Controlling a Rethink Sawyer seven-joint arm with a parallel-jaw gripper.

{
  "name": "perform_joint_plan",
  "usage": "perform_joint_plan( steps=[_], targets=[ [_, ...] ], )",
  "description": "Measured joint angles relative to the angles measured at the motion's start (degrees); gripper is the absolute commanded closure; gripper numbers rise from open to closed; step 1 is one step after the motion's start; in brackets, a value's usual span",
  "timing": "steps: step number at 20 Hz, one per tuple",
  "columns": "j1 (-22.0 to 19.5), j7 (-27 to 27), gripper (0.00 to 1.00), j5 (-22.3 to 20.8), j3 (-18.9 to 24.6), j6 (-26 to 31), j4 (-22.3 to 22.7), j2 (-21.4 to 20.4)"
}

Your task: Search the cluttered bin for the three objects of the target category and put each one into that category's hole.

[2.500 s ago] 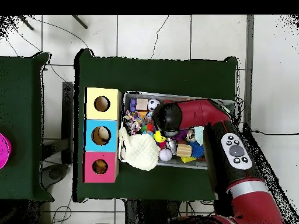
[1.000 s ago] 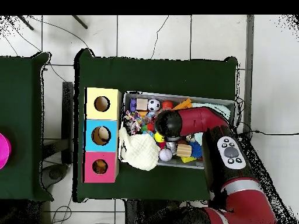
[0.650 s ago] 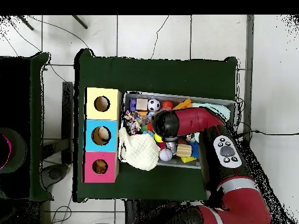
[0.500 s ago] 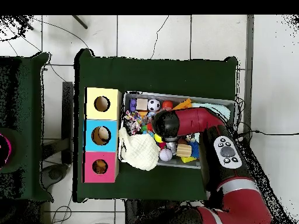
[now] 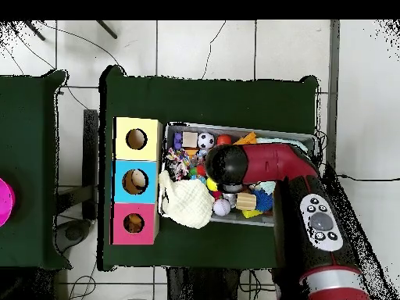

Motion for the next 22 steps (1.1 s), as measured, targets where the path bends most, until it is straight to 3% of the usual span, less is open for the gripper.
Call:
perform_joint_plan(
  steps=[6, 11, 22],
  targets=[
    [0.0, 0.0, 1.00, 1.8, -0.2, 7.1, 0.0, -5.5],
    [0.0, 0.0, 1.00, 1.9, -0.2, 7.1, 0.0, -5.9],
    [0.0, 0.0, 1.00, 1.7, -0.2, -1.8, 0.0, -0.8]
  ],
)
